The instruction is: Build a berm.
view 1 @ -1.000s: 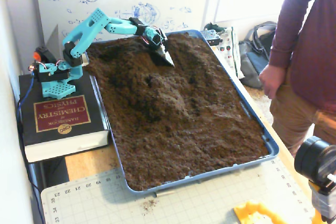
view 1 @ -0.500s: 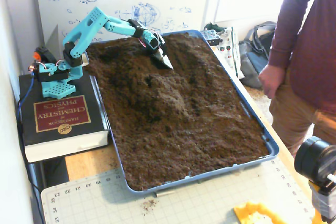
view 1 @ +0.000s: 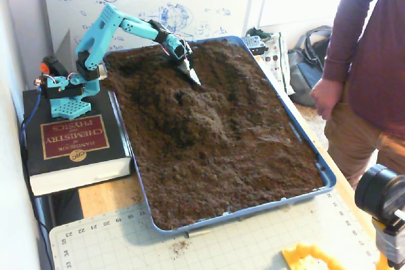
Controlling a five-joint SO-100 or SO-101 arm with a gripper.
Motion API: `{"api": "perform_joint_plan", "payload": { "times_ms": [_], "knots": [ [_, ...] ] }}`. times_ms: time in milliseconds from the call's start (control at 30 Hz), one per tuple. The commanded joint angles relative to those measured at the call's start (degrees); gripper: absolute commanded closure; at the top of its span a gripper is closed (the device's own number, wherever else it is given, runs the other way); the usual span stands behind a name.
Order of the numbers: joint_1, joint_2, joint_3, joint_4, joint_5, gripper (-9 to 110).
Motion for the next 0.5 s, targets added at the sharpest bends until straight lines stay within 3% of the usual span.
{"api": "perform_joint_plan", "payload": {
  "times_ms": [0, 467],
  "knots": [
    [0.7, 7.7, 3.1, 1.0, -0.6, 101],
    [-1.0, 12.5, 8.0, 1.0, -0.7, 101]
  ]
}}
